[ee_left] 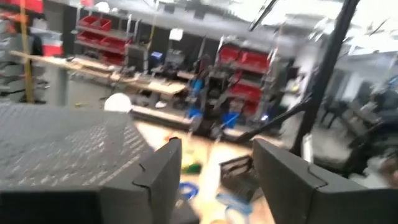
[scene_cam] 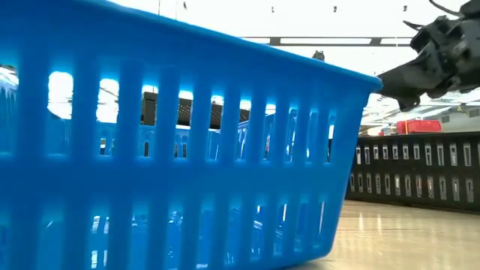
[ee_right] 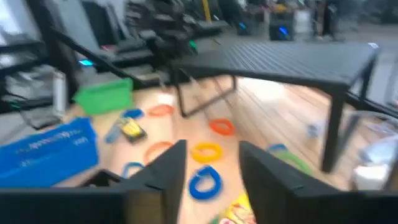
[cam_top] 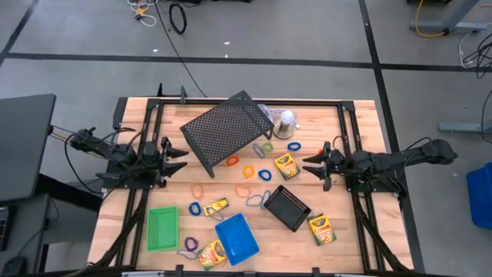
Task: Pick & Place Office Desk Supplies
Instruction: Put the yellow crayon box into the blue bin
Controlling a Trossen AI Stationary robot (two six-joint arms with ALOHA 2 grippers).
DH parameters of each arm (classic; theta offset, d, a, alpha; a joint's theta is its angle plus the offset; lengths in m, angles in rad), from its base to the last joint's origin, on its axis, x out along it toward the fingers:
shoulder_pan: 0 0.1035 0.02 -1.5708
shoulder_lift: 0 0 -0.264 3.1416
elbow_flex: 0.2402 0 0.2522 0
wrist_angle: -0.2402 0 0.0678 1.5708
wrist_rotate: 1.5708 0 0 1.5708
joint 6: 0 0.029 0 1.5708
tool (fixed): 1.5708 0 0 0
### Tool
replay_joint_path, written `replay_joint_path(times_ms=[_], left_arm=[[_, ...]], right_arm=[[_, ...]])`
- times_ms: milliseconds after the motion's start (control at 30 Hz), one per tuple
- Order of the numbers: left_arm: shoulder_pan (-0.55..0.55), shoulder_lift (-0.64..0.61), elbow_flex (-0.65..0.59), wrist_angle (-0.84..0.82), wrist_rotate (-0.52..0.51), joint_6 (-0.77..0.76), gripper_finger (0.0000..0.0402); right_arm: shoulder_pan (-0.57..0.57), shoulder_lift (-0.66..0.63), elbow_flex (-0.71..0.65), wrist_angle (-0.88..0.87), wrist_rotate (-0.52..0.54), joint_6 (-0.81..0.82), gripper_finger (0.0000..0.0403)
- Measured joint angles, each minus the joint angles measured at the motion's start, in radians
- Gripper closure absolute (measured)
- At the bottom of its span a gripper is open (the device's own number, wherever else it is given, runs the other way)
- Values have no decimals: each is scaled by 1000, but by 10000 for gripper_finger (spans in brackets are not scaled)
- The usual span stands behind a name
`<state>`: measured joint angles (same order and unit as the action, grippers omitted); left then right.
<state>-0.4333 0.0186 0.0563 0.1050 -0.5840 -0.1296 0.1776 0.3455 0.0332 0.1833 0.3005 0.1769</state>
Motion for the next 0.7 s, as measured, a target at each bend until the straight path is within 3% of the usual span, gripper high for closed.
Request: replay_joint_path(times_ms=[133,267,533,700], left_arm=[[20,47,0,-64,-48,-25,129],[42,122,0,-60,-85,-39,98],[49,248,0,-57,-92,-39,105],[49,294,-1,35,-172,-30,110]], right_arm=[[-14,146,110,-54,18,24,176],[-14,342,307,-265,30,41,176],[-16,769,678,-648,23,128,183],[-18,946,838,-927,-4,155,184]])
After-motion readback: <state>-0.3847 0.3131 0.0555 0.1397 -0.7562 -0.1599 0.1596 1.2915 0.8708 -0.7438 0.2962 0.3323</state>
